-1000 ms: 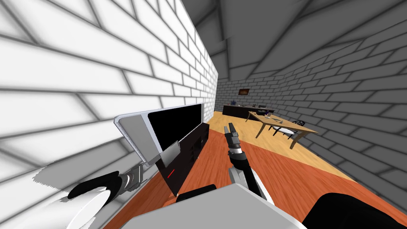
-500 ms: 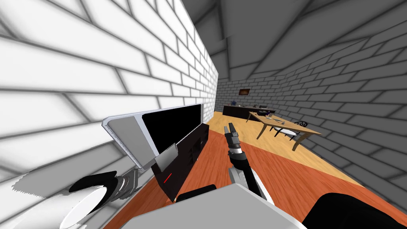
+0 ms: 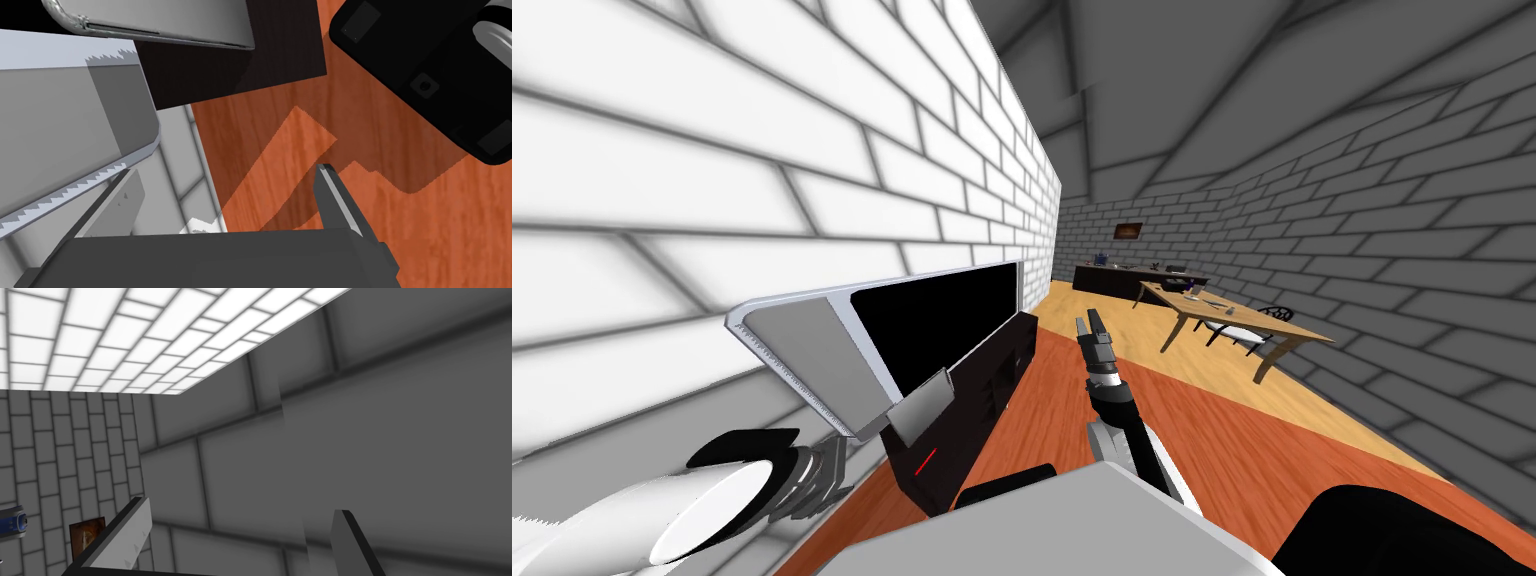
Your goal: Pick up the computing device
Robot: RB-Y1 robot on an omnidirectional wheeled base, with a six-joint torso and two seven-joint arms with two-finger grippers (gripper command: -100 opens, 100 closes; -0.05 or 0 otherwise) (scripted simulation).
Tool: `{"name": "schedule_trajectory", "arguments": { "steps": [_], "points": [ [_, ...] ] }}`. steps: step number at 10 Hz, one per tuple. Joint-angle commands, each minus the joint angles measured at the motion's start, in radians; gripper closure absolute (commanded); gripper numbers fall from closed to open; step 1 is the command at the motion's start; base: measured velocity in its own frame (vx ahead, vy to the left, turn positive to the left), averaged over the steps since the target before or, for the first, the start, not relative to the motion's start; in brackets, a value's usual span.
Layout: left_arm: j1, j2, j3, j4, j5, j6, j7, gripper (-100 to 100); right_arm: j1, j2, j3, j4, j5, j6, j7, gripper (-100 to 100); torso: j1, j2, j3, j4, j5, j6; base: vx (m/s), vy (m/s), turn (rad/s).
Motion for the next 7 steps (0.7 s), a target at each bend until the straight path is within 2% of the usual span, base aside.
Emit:
{"name": "schedule_trajectory", "arguments": {
  "steps": [1, 2, 3, 4, 6, 7],
  "points": [
    [-0.007, 0.022, 0.006, 0.008, 0.028, 0.05, 0.034, -100, 0.0, 0.0, 0.0, 0.0, 0.0, 0.0, 0.0, 0, 0.0, 0.0, 0.0, 0.0, 0.0, 0.0, 0.074, -0.065, 0.001],
    [-0.007, 0.022, 0.006, 0.008, 0.028, 0.059, 0.034, -100, 0.0, 0.0, 0.0, 0.0, 0.0, 0.0, 0.0, 0, -0.002, 0.0, 0.0, 0.0, 0.0, 0.0, 0.06, -0.053, 0.005],
    [-0.016, 0.041, 0.012, 0.016, 0.053, 0.097, 0.061, -100, 0.0, 0.0, 0.0, 0.0, 0.0, 0.0, 0.0, 0, -0.001, 0.001, 0.0, 0.0, 0.0, 0.0, 0.092, -0.054, 0.0],
    [-0.016, 0.041, 0.012, 0.016, 0.053, 0.102, 0.061, -100, 0.0, 0.0, 0.0, 0.0, 0.0, 0.0, 0.0, 0, -0.001, -0.001, 0.0, 0.0, 0.0, 0.0, 0.07, -0.036, 0.004],
    [-0.034, 0.075, 0.023, 0.031, 0.098, 0.167, 0.112, -100, 0.0, 0.0, 0.0, 0.0, 0.0, 0.0, 0.0, 0, 0.0, 0.0, 0.0, 0.0, 0.0, 0.0, 0.094, -0.055, -0.003],
    [-0.034, 0.075, 0.023, 0.031, 0.098, 0.179, 0.112, -100, 0.0, 0.0, 0.0, 0.0, 0.0, 0.0, 0.0, 0, -0.002, -0.002, -0.001, 0.0, 0.0, 0.0, 0.089, -0.048, 0.005]
  ]
}}
